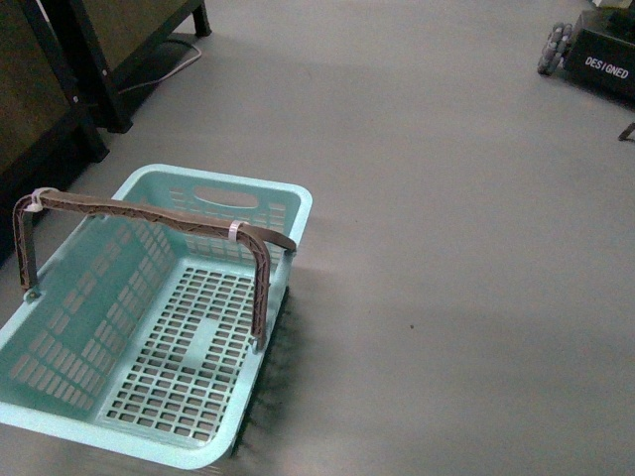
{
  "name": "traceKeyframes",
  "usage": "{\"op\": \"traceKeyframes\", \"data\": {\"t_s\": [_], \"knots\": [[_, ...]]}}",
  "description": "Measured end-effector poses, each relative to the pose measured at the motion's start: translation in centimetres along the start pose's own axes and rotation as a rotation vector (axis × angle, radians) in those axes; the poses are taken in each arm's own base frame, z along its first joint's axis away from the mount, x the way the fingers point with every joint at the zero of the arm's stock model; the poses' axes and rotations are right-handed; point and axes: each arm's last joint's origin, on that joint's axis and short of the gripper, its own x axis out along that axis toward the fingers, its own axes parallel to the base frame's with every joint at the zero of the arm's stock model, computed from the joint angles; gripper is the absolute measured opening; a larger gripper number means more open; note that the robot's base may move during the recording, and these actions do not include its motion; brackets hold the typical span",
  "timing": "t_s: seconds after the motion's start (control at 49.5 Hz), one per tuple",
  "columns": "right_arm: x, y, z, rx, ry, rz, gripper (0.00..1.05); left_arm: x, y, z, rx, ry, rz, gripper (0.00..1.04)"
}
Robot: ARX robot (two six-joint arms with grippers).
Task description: Pick mango and avocado into basket
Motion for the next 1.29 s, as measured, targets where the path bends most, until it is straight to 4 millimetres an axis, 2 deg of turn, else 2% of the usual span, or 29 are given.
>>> {"op": "traceKeyframes", "data": {"t_s": [1.03,1.111,1.152,1.232,1.293], "knots": [[0.0,0.0,0.0,0.0,0.0,0.0,0.97,0.0,0.0,0.0,0.0,0.002,0.0,0.97],[0.0,0.0,0.0,0.0,0.0,0.0,0.97,0.4,0.0,-0.8,-0.181,0.217,0.171,0.97],[0.0,0.0,0.0,0.0,0.0,0.0,0.97,0.8,0.0,-1.3,-0.299,0.288,0.19,0.97],[0.0,0.0,0.0,0.0,0.0,0.0,0.97,1.9,0.1,-1.7,-0.546,0.372,0.22,0.97],[0.0,0.0,0.0,0.0,0.0,0.0,0.97,2.8,0.0,-1.8,-0.67,0.4,0.229,0.97]]}}
